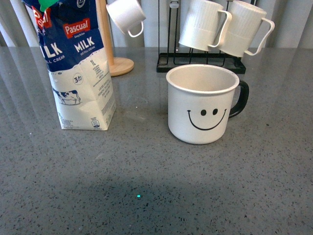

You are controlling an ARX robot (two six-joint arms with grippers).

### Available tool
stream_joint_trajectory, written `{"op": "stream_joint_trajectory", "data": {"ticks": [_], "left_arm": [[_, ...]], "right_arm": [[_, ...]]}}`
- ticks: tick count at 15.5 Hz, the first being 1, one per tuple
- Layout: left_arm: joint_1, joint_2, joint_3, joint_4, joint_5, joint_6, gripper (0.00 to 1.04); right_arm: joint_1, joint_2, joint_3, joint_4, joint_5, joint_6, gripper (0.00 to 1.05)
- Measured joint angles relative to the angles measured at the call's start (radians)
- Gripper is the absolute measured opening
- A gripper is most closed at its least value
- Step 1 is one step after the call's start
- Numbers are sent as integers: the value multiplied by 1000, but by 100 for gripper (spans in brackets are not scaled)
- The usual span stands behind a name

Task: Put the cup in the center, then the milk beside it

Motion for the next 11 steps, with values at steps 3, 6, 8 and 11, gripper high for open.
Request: {"op": "stream_joint_trajectory", "data": {"ticks": [3, 6, 8, 11], "left_arm": [[0, 0, 0, 0, 0, 0, 98], [0, 0, 0, 0, 0, 0, 98], [0, 0, 0, 0, 0, 0, 98], [0, 0, 0, 0, 0, 0, 98]], "right_arm": [[-70, -73, -46, -36, -66, -8, 2], [-212, -143, -72, -75, -201, -8, 2], [-215, -175, -84, -94, -216, -8, 2], [-213, -224, -114, -88, -215, -8, 2]]}}
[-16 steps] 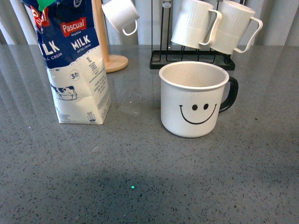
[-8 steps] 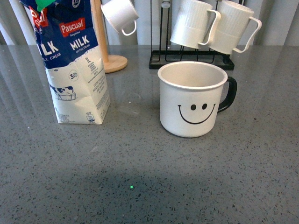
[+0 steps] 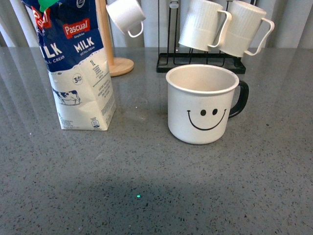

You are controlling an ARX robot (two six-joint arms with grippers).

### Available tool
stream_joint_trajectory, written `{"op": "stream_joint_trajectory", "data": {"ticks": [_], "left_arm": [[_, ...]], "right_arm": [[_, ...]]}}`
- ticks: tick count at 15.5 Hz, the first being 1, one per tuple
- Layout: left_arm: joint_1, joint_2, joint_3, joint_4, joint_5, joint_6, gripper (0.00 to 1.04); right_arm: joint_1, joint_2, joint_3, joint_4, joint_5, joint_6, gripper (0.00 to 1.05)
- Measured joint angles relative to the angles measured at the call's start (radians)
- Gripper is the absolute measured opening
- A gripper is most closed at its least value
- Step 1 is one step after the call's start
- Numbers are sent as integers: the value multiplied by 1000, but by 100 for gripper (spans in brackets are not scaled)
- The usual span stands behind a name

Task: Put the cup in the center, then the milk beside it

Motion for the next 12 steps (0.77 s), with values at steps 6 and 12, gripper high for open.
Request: {"op": "stream_joint_trajectory", "data": {"ticks": [6, 12], "left_arm": [[0, 0, 0, 1, 0, 0, 98], [0, 0, 0, 0, 0, 0, 98]], "right_arm": [[0, -201, -5, -222, 0, 0, 2], [0, -201, -5, -215, 0, -1, 8]]}}
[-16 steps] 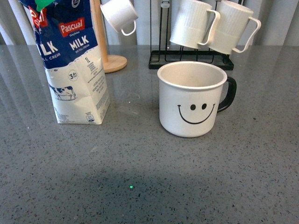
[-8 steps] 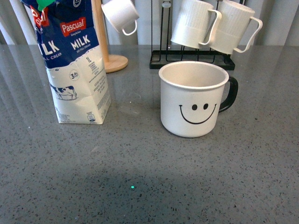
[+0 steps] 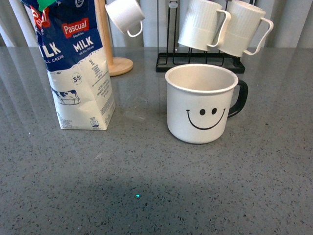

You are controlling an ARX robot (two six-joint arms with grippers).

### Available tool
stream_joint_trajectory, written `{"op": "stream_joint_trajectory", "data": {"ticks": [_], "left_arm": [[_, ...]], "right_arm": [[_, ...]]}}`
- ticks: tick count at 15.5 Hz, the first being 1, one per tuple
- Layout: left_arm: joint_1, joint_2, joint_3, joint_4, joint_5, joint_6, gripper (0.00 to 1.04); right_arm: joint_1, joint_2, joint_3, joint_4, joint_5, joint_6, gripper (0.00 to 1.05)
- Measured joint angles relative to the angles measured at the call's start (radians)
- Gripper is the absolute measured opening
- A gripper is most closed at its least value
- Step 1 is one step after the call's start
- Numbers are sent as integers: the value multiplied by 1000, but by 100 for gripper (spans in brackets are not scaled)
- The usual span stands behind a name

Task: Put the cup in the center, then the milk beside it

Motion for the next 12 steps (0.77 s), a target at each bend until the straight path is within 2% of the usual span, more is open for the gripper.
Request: {"op": "stream_joint_trajectory", "data": {"ticks": [8, 12], "left_arm": [[0, 0, 0, 0, 0, 0, 98], [0, 0, 0, 0, 0, 0, 98]], "right_arm": [[0, 0, 0, 0, 0, 0, 99], [0, 0, 0, 0, 0, 0, 98]]}}
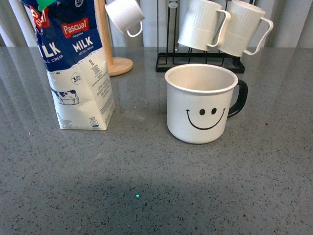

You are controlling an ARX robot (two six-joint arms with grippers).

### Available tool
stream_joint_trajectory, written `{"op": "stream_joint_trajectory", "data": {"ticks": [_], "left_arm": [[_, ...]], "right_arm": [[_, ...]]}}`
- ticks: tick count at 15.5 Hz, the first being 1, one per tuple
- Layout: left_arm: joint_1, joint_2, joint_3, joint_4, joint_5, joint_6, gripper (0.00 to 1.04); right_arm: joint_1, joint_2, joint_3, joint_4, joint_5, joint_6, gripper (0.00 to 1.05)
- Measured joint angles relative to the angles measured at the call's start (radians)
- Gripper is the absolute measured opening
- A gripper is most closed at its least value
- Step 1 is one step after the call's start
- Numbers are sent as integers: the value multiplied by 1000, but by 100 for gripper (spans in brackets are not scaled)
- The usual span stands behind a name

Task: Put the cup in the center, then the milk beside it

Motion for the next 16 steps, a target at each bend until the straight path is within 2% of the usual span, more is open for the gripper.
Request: {"op": "stream_joint_trajectory", "data": {"ticks": [5, 6, 7, 10, 14, 15, 16], "left_arm": [[1, 2, 0, -10, 4, -1, 98], [11, 46, 38, -129, 59, -20, 98], [5, 122, 71, -171, 80, -40, 98], [-82, 289, 146, 25, 77, -67, 98], [-126, 430, 196, 161, 63, -80, 98], [-158, 557, 239, 259, 60, -93, 98], [-243, 882, 422, 431, 73, -122, 98]], "right_arm": [[0, 0, 0, 0, 0, 0, 98], [0, 0, 0, 0, 0, 0, 98], [0, 0, 0, 0, 0, 0, 98], [0, 0, 0, 0, 0, 0, 98], [0, 0, 0, 0, 0, 0, 98], [0, 0, 0, 0, 0, 0, 98], [0, 0, 0, 0, 0, 0, 98]]}}
